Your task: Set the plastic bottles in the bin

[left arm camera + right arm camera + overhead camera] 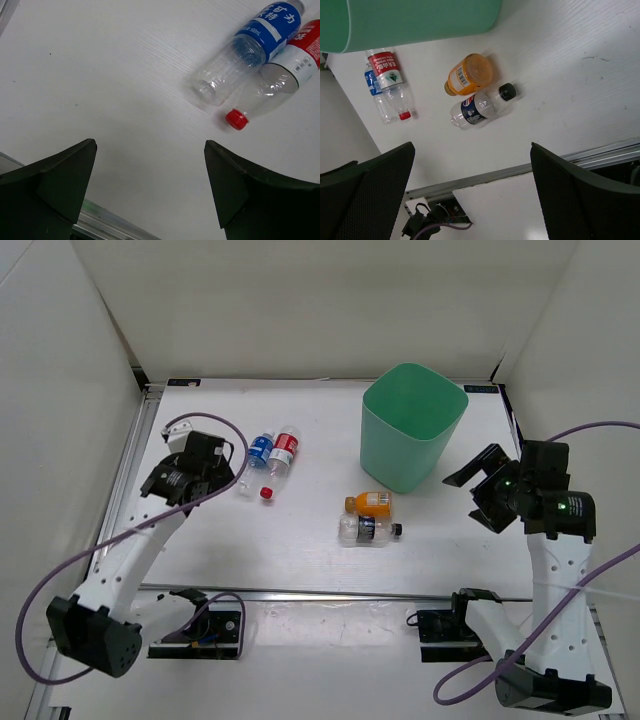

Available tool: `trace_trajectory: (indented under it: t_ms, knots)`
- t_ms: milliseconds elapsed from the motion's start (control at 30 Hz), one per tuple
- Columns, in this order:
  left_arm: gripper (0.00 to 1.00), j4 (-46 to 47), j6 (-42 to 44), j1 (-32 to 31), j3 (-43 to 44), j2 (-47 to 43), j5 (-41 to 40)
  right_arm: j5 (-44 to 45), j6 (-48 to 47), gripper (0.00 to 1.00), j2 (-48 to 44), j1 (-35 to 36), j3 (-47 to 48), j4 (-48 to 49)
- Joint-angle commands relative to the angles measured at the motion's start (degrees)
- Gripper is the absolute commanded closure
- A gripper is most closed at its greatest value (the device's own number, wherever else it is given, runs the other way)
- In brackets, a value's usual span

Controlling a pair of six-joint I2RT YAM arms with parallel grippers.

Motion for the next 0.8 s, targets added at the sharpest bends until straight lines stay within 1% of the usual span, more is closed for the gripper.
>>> trace_trajectory:
  t_ms: [0,33,67,100,133,200,233,267,333,433,567,667,767]
  knots:
    - [0.0,7.03,3.26,0.43,1.52,3.71,-3.77,-0.5,-1.28,0.0,-0.51,-0.21,1.05,2.75]
    - [0.0,7.75,3.27,0.43,2.49,5.29,-4.82,0.02,-1.97,0.0,-0.51,-0.21,1.57,3.28]
    - [0.0,8.36,3.28,0.43,3.63,9.05,-5.35,0.03,-2.85,0.0,-0.51,-0.21,1.57,3.8]
    - [0.0,8.98,3.88,0.43,6.68,11.17,-5.36,-0.58,-3.47,0.0,-0.51,-0.21,2.18,3.81]
    - [0.0,8.99,5.2,0.43,8.54,15.11,-3.53,-0.59,-4.26,0.0,-0.51,-0.21,3.15,3.81]
    - [0.0,10.82,7.22,0.43,12.32,18.12,0.07,-2.86,-4.79,0.0,0.71,-0.21,3.16,3.2]
    - [0.0,13.7,9.14,0.43,12.86,19.35,2.44,-4.09,-5.49,0.0,0.72,-0.21,3.94,3.19]
    - [0.0,14.6,9.86,0.43,13.39,21.89,7.6,-5.58,-6.36,0.0,0.72,-0.21,4.47,3.89]
    - [0.0,15.13,9.87,0.43,15.32,24.36,9.93,-9.01,-7.16,0.0,0.72,-0.21,4.47,6.78]
    - [0.0,15.14,9.87,0.95,17.34,27.45,9.41,-9.03,-8.65,0.0,2.29,-0.21,6.84,6.8]
    - [0.0,17.15,10.48,0.96,18.57,32.35,15.11,-10.42,-10.85,0.0,2.91,-0.21,7.46,7.59]
    - [0.0,17.77,11.01,0.96,19.1,35.35,15.12,-9.48,-12.78,0.0,3.52,1.19,8.95,8.12]
    - [0.0,17.78,11.01,0.96,19.11,38.69,13.28,-7.71,-14.19,0.0,4.06,2.59,10.36,8.12]
